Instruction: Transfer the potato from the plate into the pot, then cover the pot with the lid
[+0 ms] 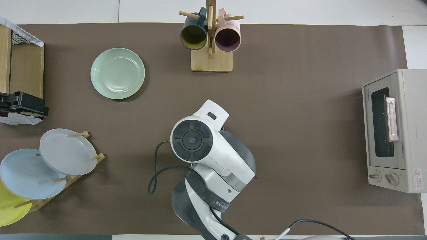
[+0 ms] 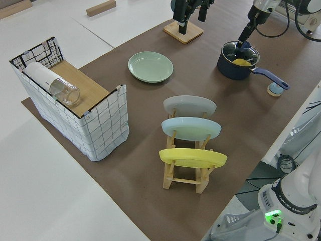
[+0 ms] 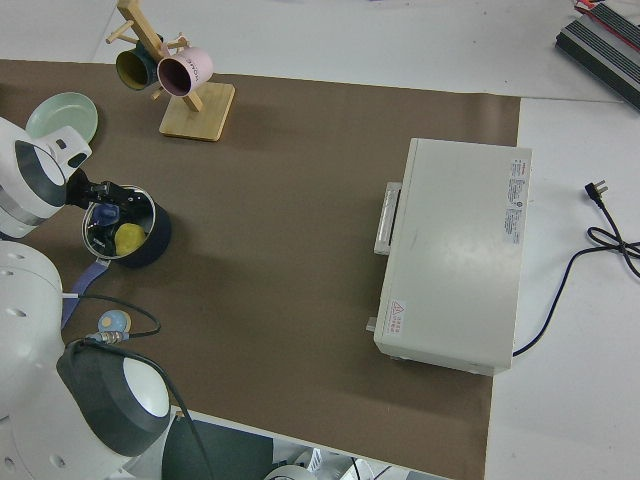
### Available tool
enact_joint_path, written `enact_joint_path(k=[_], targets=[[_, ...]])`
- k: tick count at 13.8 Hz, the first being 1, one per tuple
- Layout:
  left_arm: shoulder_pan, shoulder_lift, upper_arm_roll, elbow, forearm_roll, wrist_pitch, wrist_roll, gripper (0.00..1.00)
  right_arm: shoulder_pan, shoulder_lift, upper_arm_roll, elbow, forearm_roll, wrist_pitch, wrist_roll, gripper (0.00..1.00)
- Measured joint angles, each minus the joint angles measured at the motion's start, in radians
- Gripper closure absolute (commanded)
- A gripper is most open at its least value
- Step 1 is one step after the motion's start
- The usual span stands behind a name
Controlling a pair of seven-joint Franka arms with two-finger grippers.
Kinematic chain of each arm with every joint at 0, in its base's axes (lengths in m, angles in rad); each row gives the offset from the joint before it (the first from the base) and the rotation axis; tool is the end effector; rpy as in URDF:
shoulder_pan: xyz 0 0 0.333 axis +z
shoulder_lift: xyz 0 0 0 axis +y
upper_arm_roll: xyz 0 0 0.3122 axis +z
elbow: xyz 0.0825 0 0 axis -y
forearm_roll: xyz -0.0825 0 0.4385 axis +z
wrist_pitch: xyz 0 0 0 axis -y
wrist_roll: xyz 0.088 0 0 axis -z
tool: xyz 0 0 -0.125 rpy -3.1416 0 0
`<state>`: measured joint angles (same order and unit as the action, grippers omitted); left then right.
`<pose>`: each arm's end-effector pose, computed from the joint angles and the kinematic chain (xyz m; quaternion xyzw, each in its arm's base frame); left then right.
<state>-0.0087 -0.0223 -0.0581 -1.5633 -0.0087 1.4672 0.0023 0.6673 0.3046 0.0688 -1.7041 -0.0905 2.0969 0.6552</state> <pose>0.5885 -0.0409 0.6113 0.9987 -0.0348 -0.0370 0.0025 0.5271 0.4655 0.3787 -0.9968 -0.0593 -0.0533 0.0056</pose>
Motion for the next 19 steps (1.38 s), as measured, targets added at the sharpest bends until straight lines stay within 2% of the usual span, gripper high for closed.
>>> enact_joint_path(k=[3, 5, 9, 12, 14, 19], targets=[[0.0, 0.0, 0.0, 0.0, 0.0, 0.0, 0.0, 0.0, -0.055, -0.016, -0.004, 0.06, -0.003, -0.088, -0.065, 0.0], [0.0, 0.0, 0.0, 0.0, 0.0, 0.0, 0.0, 0.0, -0.138, -0.048, -0.008, 0.102, -0.004, -0.171, -0.148, 0.0], [0.0, 0.0, 0.0, 0.0, 0.0, 0.0, 0.0, 0.0, -0.362, -0.211, -0.014, 0.127, -0.001, -0.374, -0.398, 0.0], [0.0, 0.0, 0.0, 0.0, 0.0, 0.0, 0.0, 0.0, -0.457, -0.3, -0.015, 0.127, 0.002, -0.517, -0.499, 0.0], [0.0, 0.0, 0.0, 0.0, 0.0, 0.0, 0.0, 0.0, -0.502, -0.306, -0.015, 0.127, 0.002, -0.582, -0.586, 0.0], [0.0, 0.0, 0.0, 0.0, 0.0, 0.0, 0.0, 0.0, -0.612, -0.299, -0.031, 0.127, 0.002, -0.613, -0.648, 0.0]])
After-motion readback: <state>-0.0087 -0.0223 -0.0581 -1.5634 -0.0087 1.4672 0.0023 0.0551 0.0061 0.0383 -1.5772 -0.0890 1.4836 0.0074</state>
